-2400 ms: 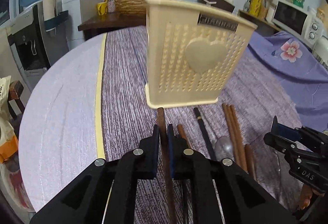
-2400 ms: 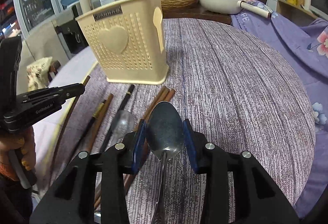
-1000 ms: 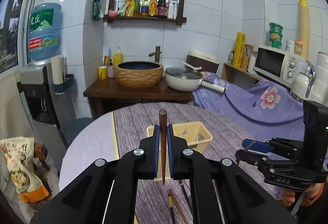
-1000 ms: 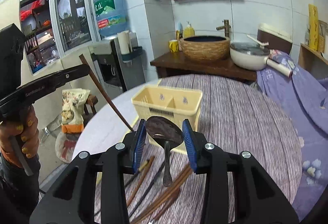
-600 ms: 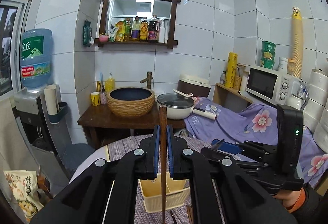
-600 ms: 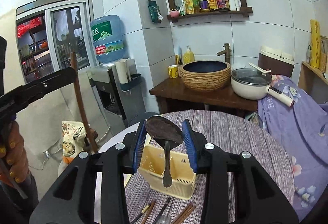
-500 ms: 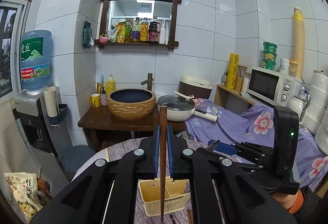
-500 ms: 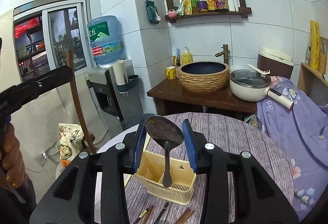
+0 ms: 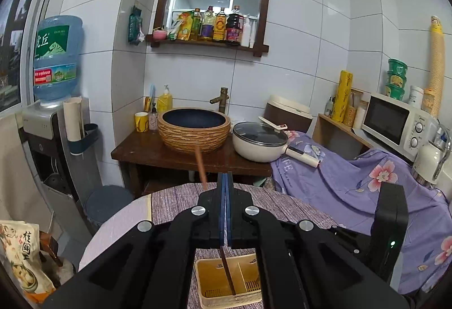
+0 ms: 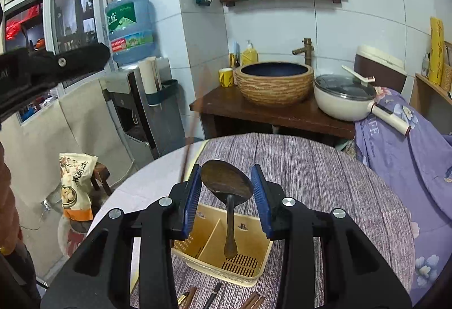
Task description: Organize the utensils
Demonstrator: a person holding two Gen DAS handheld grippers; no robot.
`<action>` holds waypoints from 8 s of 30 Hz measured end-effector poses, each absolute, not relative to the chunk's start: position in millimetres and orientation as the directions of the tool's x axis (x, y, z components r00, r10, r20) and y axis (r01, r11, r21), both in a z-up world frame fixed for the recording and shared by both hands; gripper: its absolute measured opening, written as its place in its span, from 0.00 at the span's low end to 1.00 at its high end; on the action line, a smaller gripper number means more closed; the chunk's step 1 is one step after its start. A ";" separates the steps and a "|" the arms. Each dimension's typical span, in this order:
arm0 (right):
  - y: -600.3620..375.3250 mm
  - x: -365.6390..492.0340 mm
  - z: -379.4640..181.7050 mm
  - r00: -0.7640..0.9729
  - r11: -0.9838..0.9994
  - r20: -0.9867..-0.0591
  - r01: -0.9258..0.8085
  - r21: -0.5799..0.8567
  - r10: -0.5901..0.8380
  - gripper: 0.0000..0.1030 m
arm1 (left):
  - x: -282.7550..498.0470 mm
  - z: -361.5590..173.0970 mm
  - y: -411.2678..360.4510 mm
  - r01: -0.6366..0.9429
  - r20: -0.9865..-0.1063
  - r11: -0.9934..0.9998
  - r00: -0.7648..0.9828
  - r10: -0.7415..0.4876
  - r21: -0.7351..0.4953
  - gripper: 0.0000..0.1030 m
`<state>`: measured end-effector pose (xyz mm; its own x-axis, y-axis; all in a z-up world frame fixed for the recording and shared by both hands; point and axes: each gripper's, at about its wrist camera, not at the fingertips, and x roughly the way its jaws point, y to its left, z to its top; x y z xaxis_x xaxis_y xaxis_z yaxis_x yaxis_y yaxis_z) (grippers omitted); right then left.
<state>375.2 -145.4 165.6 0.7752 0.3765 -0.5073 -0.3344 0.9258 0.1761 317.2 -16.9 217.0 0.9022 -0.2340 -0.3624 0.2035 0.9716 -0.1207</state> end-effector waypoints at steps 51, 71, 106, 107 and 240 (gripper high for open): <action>-201.6 253.4 8.3 0.715 0.972 -0.661 -0.199 0.121 0.229 0.73 | 414.3 14.4 86.4 0.119 -0.694 0.987 0.701 -0.161 -0.108 0.38; -214.7 273.0 11.4 0.728 0.988 -0.668 -0.110 0.108 0.154 0.73 | 628.4 -56.2 -31.5 0.338 -0.822 0.938 0.509 -0.255 -0.081 0.22; -220.1 213.1 51.9 0.789 0.955 -0.548 -0.162 0.248 0.276 0.72 | 411.2 134.3 51.9 0.318 -0.458 0.943 0.827 -0.325 -0.095 0.07; -219.5 210.0 53.9 0.791 0.954 -0.544 -0.168 0.248 0.280 0.72 | 399.5 143.5 50.6 0.319 -0.442 0.944 0.837 -0.323 -0.085 0.07; -199.8 205.9 132.2 0.762 0.856 -0.396 -0.418 0.303 0.512 0.16 | 206.6 109.2 3.3 0.278 -0.413 0.938 0.844 -0.342 -0.207 0.07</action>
<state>205.9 -199.8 132.2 0.7621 0.5122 -0.3960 -0.4180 0.8563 0.3033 206.6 3.3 109.2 0.8444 -0.3416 -0.4127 0.2783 0.9380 -0.2069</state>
